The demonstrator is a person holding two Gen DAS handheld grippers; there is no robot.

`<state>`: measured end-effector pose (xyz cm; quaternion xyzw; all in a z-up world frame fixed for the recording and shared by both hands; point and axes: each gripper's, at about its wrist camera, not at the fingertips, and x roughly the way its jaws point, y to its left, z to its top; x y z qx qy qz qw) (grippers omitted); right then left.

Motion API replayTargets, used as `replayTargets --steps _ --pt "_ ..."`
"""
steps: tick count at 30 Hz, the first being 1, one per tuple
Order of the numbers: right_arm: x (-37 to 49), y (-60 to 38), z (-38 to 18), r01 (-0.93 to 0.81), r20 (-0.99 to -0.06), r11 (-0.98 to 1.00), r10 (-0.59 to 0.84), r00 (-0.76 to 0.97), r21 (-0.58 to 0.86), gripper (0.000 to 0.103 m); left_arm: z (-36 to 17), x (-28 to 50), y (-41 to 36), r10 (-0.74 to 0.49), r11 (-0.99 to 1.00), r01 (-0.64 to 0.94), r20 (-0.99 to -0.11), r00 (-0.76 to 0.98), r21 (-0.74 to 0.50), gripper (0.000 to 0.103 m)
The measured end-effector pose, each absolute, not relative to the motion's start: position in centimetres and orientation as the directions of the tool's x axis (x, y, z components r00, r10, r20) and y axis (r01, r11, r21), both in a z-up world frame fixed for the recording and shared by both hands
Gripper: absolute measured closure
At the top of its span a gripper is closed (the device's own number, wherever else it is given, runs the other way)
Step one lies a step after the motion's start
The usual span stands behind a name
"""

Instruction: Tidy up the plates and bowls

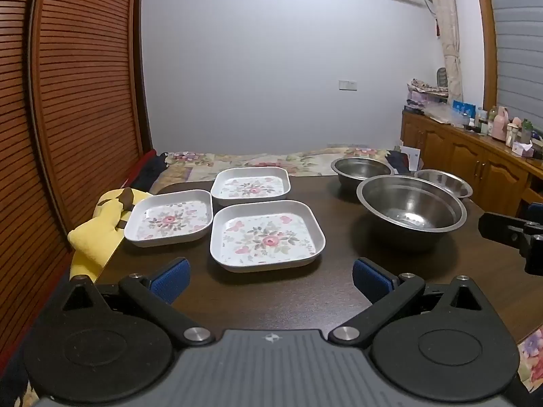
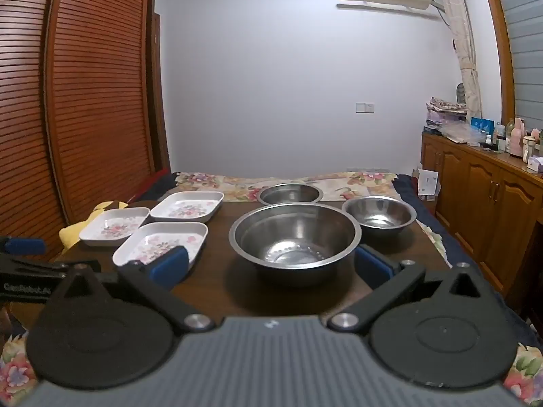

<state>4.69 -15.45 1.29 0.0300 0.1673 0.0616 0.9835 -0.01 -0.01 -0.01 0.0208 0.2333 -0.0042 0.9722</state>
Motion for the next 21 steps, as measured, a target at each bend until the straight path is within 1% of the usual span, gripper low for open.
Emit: replayTargets --steps 21 --pt "4.79 -15.67 0.97 -0.106 -0.335 0.992 0.123 0.934 0.068 0.0 0.4 0.1 0.21 0.004 0.999 0.018 -0.446 0.895 0.044 0.0"
